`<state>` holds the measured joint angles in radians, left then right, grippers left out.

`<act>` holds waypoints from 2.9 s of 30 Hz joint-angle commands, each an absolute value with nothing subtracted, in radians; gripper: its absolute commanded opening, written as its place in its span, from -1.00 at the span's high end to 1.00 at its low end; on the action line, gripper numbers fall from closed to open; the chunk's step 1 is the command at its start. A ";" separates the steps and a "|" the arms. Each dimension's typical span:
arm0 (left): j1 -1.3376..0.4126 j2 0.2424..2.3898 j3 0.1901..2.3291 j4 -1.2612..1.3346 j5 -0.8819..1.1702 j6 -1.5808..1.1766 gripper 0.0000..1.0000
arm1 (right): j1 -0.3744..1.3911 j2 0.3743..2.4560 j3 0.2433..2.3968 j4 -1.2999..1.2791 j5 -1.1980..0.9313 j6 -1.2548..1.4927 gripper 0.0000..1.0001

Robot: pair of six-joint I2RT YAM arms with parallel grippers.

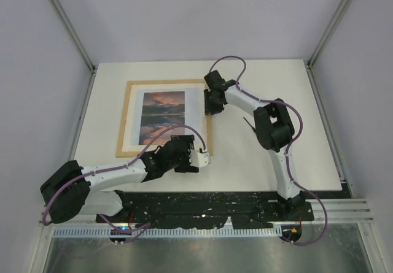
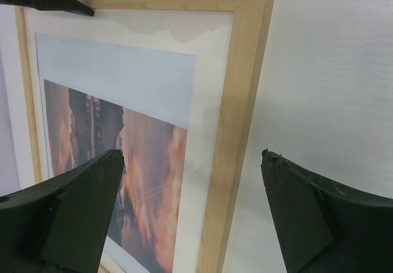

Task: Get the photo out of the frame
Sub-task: Turn over the photo frame at the center of the board.

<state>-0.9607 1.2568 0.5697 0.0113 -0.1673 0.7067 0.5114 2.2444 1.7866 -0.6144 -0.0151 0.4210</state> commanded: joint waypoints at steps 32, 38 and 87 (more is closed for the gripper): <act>-1.083 1.496 0.580 0.215 -0.405 0.782 -0.99 | 0.471 2.072 1.907 -0.683 -0.225 0.477 0.85; -1.098 1.535 0.591 0.242 -0.466 0.782 -0.99 | 0.471 2.042 1.905 -0.687 -0.245 0.483 0.85; -0.976 1.296 0.422 0.402 -0.534 0.788 -0.89 | 0.568 2.379 1.936 -0.683 0.054 0.410 0.13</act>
